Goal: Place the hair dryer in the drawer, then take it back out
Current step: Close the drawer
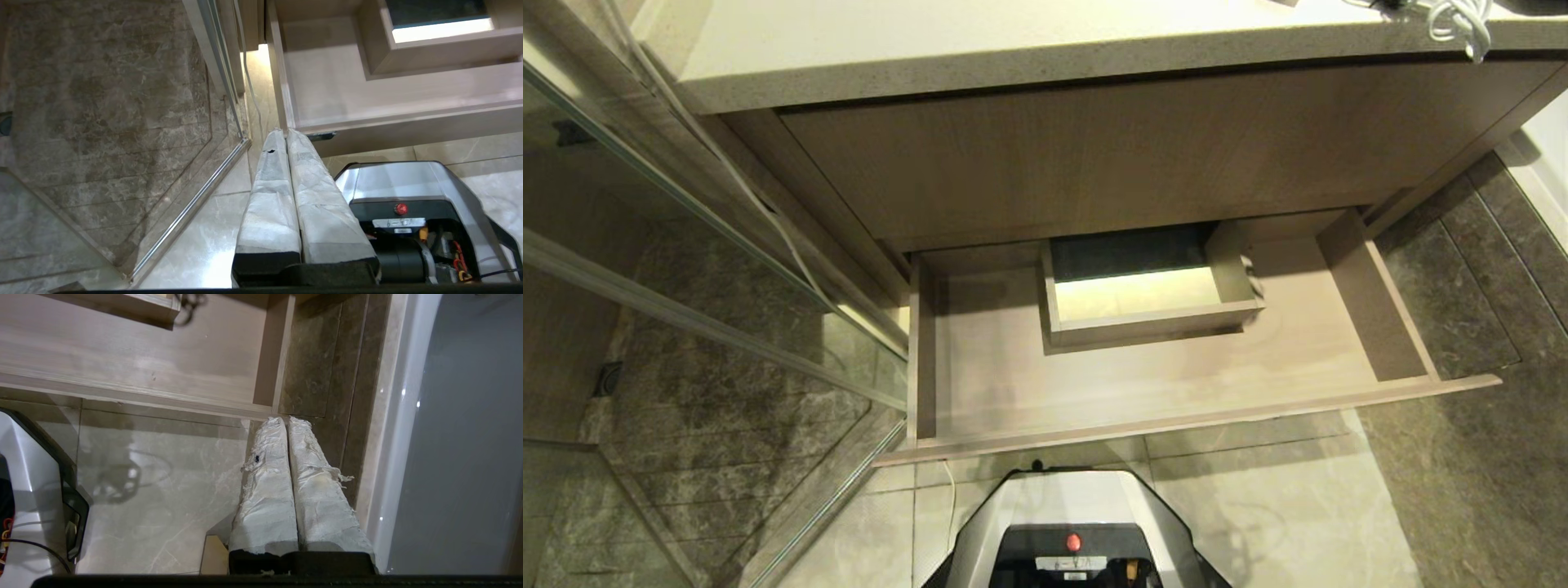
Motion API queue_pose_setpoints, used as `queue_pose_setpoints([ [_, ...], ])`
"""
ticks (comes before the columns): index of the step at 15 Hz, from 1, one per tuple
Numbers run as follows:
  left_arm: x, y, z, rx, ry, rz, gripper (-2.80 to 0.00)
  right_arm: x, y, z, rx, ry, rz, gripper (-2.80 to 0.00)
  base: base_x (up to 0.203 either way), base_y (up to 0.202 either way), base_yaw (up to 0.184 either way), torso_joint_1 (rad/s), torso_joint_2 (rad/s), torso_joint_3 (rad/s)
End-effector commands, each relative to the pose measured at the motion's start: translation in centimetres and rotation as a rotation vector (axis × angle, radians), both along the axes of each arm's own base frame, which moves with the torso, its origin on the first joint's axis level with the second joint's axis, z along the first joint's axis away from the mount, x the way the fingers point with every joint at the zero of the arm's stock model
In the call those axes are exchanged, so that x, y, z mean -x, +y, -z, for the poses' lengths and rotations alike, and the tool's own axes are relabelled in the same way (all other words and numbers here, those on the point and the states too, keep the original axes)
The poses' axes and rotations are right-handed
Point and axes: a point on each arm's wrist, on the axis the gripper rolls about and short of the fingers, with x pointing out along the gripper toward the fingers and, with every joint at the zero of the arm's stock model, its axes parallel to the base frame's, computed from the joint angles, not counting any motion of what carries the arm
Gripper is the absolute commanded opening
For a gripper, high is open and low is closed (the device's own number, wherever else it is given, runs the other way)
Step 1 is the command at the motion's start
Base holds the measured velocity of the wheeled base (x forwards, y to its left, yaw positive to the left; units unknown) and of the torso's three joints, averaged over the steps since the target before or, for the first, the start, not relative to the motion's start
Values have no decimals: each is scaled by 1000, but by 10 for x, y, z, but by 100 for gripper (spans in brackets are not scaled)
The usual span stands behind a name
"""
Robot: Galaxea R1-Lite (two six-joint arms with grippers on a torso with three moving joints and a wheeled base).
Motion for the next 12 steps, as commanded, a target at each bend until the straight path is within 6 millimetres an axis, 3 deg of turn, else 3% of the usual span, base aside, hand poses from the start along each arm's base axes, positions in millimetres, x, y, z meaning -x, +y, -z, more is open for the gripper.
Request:
queue_pose_setpoints([
  [1, 0, 0, 0, 0, 2, 0, -280, -3, 0, 0, 2, 9, -1, -280, 0, 0, 0, -344, 532, 180],
  [8, 0, 0, 0, 0, 0, 0, -280, -4, -1, 4, -2, 30, 1, -280, 0, 0, 0, -333, 488, 147],
  [12, 0, 0, 0, 0, 2, 0, -280, -18, -3, 10, -9, 72, 4, -280, 0, 0, 0, -69, 393, 338],
])
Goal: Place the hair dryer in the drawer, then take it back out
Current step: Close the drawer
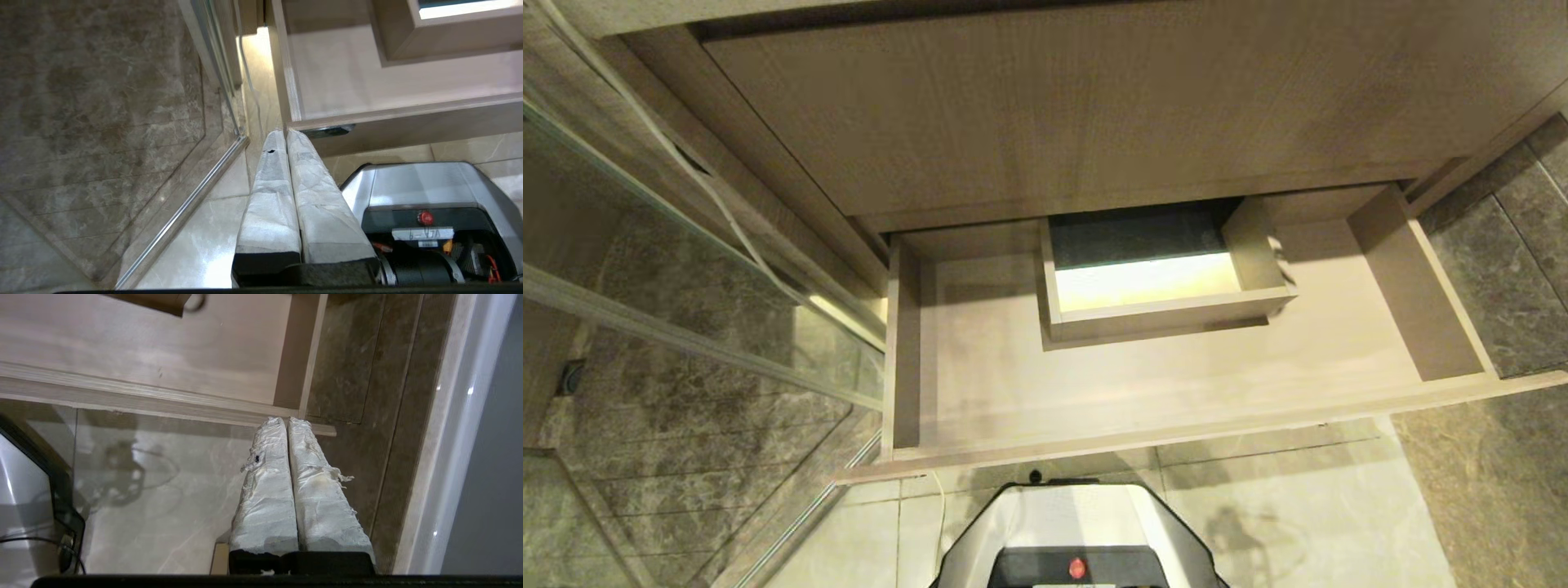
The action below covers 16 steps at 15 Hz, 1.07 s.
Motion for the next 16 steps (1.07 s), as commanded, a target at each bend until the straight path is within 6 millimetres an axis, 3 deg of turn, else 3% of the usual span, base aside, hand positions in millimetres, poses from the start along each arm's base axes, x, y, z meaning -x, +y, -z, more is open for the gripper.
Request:
queue_pose_setpoints([
  [1, 0, 0, 0, 0, 1, 0, -280, -13, -3, 4, -4, 45, 5, -280, 0, 0, 0, 2, 370, 349],
  [5, 0, 0, 0, 0, 1, 0, -280, -33, -7, 5, -13, 69, 11, -280, 3, -7, 86, -25, 410, 366],
  [10, 0, 0, 0, 0, 0, 0, -280, -41, -8, 6, -12, 79, 7, -280, 2, -5, 113, 49, 287, 368],
  [16, 0, 0, 0, 0, 1, 0, -280, -39, -8, 8, -14, 90, 8, -280, 0, 0, 0, 79, 56, 108],
])
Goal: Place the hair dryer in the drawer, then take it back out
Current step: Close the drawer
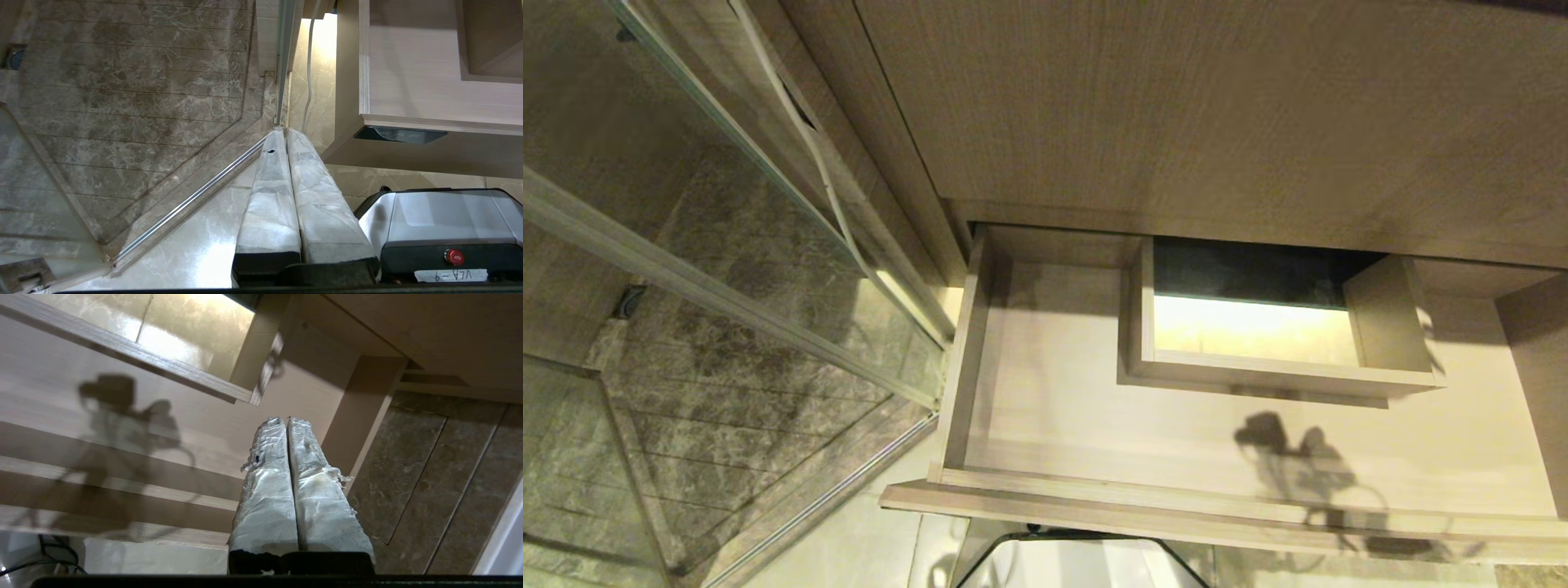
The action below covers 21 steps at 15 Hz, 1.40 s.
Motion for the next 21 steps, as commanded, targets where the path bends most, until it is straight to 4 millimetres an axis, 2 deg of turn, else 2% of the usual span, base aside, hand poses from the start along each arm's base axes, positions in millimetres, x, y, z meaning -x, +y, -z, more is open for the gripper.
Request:
queue_pose_setpoints([
  [1, 0, 0, 0, 0, -1, -1, -280, 2, 0, 2, 3, 6, 0, -280, 0, 0, 0, 20, 15, 39],
  [4, 0, 0, 0, 0, 1, -1, -280, 4, 1, 3, 3, 2, 0, -280, 2, 2, -27, 8, 3, 21],
  [10, 0, 0, 1, 0, 2, -1, -280, 6, 1, 2, 5, -4, -3, -280, 0, 6, -163, 19, 6, 22],
  [13, 0, 0, 0, 0, 1, -1, -280, 5, 1, 8, -2, 30, -4, -280, -1, -1, -31, 0, 1, 1],
  [15, 0, 0, 0, 0, 1, -1, -280, 2, 0, 28, -21, 177, 1, -280, 0, 0, 0, 0, 0, 0],
  [17, 0, 0, 0, 0, 0, -1, -280, 0, -3, 38, -20, 274, 12, -280, 0, 0, 0, 0, 0, 0],
  [19, 0, 0, 1, 0, 2, -1, -280, -7, -13, 63, -2, 491, 58, -280, 0, 0, 0, 0, 0, 0],
  [21, 0, 0, 1, 0, 2, -1, -280, -18, -20, 81, -8, 630, 79, -280, 0, 0, 0, 0, 0, 0],
])
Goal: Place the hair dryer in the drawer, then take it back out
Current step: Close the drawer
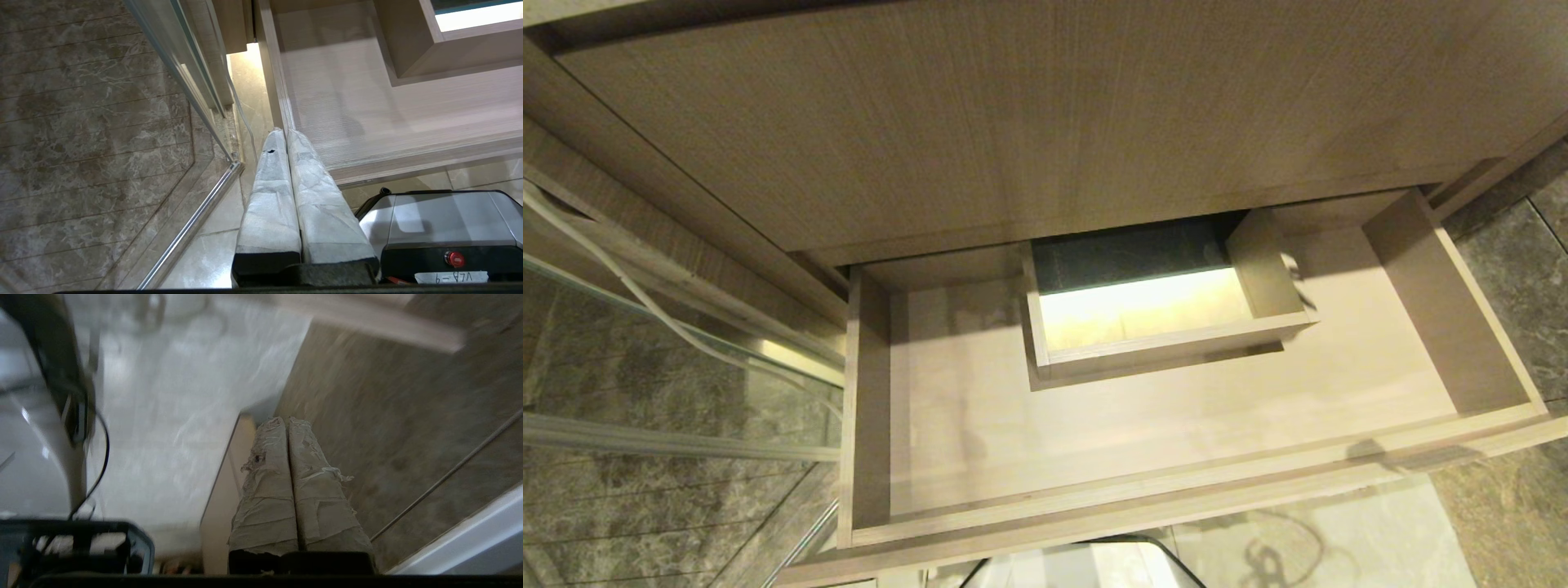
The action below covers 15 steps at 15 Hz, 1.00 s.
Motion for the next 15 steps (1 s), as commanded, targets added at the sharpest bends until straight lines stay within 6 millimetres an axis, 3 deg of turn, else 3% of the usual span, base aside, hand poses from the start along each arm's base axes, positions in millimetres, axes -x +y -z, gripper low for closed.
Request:
queue_pose_setpoints([
  [1, 0, 0, 0, 1, 0, 0, -280, -22, -12, 27, -34, 172, 32, -280, 0, 0, 0, 0, 0, 0],
  [5, 0, 0, 0, 1, 1, 0, -280, -52, -31, 63, -84, 331, 79, -280, 0, 0, 0, 0, 0, 0],
  [9, 0, 0, 0, 1, 0, 0, -280, -91, -50, 95, -107, 373, 100, -280, 0, 0, 0, 0, 0, 0],
  [13, 0, 0, 0, 1, 1, 0, -280, -129, -66, 103, -80, 285, 105, -280, 0, 0, 0, 0, 0, 0],
  [15, 0, 0, 0, 1, 0, 0, -280, -138, -69, 99, -62, 214, 104, -280, 0, 0, 0, 0, 0, 0],
])
